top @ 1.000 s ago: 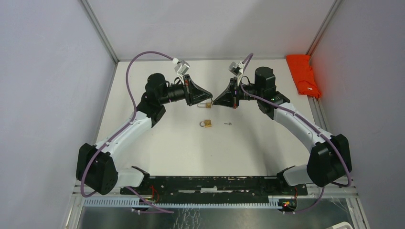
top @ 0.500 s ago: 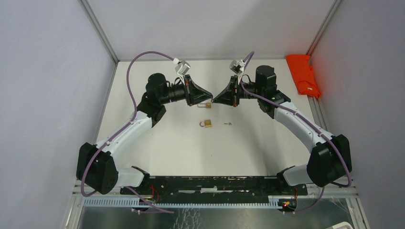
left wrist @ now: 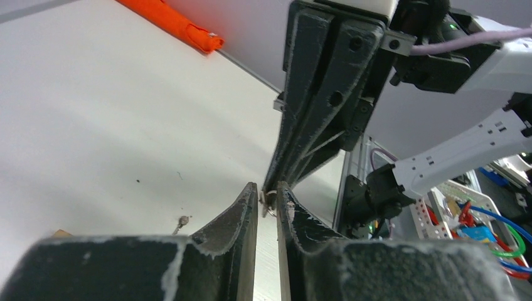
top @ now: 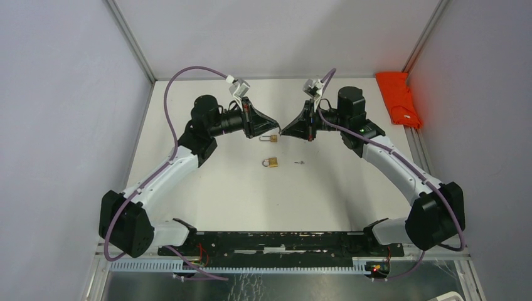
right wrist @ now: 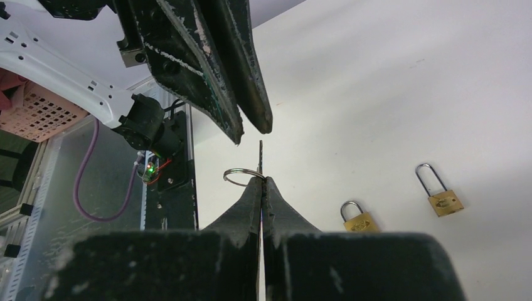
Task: Unlock with the key
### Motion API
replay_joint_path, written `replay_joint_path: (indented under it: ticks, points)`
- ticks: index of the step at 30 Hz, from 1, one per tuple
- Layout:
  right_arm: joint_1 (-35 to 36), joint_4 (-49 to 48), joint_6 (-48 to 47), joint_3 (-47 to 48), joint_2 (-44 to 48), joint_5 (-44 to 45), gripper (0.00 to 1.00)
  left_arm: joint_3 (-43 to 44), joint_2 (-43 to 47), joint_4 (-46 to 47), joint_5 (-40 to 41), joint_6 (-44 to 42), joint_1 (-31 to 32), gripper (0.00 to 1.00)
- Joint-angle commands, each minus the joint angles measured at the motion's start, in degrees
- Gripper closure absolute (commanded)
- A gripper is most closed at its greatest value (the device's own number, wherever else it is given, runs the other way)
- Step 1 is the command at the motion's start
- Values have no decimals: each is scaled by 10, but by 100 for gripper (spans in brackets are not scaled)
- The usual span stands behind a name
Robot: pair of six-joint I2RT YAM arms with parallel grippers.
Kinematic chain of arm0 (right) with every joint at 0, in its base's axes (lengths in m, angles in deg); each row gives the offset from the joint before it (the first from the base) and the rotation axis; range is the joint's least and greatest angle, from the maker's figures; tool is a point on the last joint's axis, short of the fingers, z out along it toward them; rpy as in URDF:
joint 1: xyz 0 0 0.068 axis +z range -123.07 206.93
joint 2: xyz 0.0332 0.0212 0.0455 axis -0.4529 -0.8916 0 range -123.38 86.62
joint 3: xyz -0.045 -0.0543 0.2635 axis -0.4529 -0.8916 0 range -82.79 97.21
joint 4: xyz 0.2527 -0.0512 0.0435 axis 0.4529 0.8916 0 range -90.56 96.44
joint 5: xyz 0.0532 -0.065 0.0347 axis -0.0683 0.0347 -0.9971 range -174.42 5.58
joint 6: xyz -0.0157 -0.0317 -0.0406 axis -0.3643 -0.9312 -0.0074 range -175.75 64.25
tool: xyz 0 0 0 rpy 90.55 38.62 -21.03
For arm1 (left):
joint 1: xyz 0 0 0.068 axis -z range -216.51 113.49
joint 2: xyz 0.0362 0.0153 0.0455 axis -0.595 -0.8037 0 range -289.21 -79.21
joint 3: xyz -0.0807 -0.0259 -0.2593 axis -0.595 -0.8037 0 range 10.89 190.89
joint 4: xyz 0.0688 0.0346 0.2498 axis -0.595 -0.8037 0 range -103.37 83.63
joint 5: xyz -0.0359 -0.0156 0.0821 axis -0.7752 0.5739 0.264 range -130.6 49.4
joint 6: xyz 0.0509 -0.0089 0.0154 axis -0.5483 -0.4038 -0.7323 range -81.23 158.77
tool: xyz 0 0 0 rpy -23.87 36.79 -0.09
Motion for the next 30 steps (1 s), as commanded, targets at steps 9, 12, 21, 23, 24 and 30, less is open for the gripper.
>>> replay_joint_path:
  ticks: [9,12,21,23,24,30]
  points:
    - [2,-20,0,13,19,-8,100,15,9,-3,21,-33,0,76]
    - [2,-29,7,13,11,-11,100,15,9,2,13,-28,1,76]
    - [2,-55,25,18,-7,-18,100,2,5,29,-2,-12,3,77]
    - [3,-65,32,17,-9,-21,100,2,3,33,-3,-11,3,78]
    - [3,-71,35,16,-11,-23,100,2,1,35,-5,-9,3,78]
    - [4,-96,51,9,-5,-26,100,0,-8,41,-13,-5,7,80]
